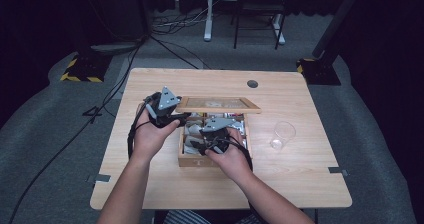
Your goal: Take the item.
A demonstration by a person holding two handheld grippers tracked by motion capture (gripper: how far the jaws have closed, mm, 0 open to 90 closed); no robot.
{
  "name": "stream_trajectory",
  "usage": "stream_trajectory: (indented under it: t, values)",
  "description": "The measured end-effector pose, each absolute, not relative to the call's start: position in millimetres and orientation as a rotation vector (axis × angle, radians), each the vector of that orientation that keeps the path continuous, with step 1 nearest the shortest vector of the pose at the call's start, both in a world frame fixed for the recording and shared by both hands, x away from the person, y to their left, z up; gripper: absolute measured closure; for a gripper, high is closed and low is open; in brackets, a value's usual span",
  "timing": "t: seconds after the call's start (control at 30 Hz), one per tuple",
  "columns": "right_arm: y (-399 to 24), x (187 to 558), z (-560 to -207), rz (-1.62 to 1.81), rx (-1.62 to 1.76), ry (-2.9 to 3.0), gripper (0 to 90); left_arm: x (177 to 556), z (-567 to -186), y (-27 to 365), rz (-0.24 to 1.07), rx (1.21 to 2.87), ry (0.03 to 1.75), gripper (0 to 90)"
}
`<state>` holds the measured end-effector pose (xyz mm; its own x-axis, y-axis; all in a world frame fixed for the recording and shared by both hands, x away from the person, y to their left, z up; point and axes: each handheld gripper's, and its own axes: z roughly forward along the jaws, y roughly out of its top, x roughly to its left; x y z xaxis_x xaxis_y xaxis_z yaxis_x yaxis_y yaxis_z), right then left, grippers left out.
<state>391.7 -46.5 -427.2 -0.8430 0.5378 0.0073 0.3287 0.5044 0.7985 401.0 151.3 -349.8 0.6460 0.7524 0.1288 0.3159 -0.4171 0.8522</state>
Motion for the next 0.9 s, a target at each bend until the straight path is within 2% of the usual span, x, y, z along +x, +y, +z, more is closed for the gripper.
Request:
stream_trajectory:
  t: [0.07, 0.57, 0.9]
  values:
    - [-43.3, 393.8, -431.3, 1.241, 0.735, 2.522, 52.1, 401.0, -350.1, 150.8, 0.647, 2.013, 0.826, 45.3]
    - [-38.2, 402.2, -442.0, 1.227, 0.738, 2.578, 55.9, 401.3, -351.0, 149.6, 0.642, 2.019, 0.825, 44.8]
    - [-30.3, 400.3, -445.6, 1.169, 0.705, 2.637, 67.7, 401.4, -351.2, 149.1, 0.644, 2.017, 0.826, 44.8]
